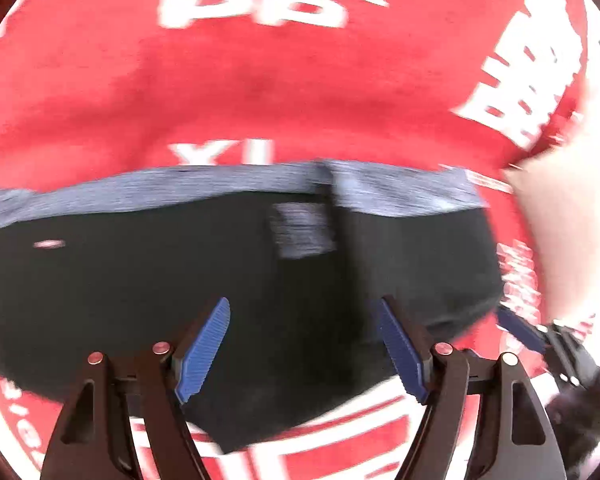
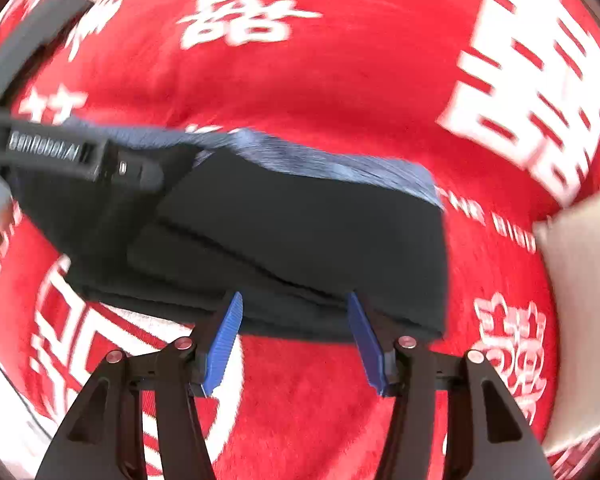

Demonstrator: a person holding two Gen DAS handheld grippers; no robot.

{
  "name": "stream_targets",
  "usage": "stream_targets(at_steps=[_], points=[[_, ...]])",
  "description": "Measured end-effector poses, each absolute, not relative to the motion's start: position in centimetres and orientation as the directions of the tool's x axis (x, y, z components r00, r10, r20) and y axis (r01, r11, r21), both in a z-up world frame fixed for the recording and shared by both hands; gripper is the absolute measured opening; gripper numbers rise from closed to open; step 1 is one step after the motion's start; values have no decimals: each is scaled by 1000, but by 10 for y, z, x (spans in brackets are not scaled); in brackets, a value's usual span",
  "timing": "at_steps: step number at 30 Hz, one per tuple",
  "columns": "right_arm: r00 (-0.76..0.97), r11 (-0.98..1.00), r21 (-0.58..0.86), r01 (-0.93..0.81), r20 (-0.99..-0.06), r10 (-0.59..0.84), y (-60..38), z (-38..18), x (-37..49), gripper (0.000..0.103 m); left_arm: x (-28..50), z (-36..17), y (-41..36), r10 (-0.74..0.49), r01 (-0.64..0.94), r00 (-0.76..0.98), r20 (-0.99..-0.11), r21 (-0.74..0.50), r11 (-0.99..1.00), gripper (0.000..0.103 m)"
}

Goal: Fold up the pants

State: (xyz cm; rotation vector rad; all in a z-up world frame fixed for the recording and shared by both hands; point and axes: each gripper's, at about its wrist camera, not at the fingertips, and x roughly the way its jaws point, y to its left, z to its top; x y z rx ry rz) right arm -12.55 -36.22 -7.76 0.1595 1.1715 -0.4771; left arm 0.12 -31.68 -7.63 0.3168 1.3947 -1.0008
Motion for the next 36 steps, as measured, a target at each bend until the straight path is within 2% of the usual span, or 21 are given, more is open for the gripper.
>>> stream_targets(at_steps=[7, 8, 9, 12, 14, 19, 23, 24, 29, 35, 36], points=[[296, 828, -3, 560, -933, -203, -390, -76, -156, 59, -24, -86, -357, -373, 763, -207, -904, -388, 517, 77], [297, 821, 8, 571, -934, -197, -392, -78, -159, 59, -28, -82, -360, -377, 759, -217, -900, -399, 515, 58], [298, 809, 25, 587, -936, -188, -395, -80, -162, 57, -29, -83, -363, -370, 758, -238, -898, -410, 507, 31], [303, 777, 73, 625, -940, -155, -408, -81, -171, 45, -28, -105, -374, -336, 738, -310, -889, -448, 504, 5], [309, 750, 110, 652, -942, -131, -417, -82, -176, 42, -30, -98, -374, -344, 735, -324, -881, -463, 495, 5], [383, 680, 233, 696, -921, -77, -446, -71, -196, 42, -46, -109, -348, -282, 744, -300, -911, -408, 529, 5], [455, 610, 357, 708, -890, -7, -494, -73, -198, 58, -52, -116, -342, -301, 718, -279, -912, -406, 565, 5], [469, 597, 379, 707, -883, 5, -509, -75, -195, 59, -53, -116, -343, -299, 719, -271, -915, -399, 570, 5], [543, 506, 547, 667, -822, 174, -578, -108, -165, 59, -54, -116, -341, -295, 718, -256, -921, -385, 580, 5], [539, 445, 651, 615, -759, 365, -609, -163, -125, 59, -53, -118, -337, -298, 693, -249, -921, -385, 610, 5], [546, 418, 675, 608, -738, 397, -611, -171, -122, 54, -52, -118, -335, -299, 690, -249, -921, -386, 613, 5]])
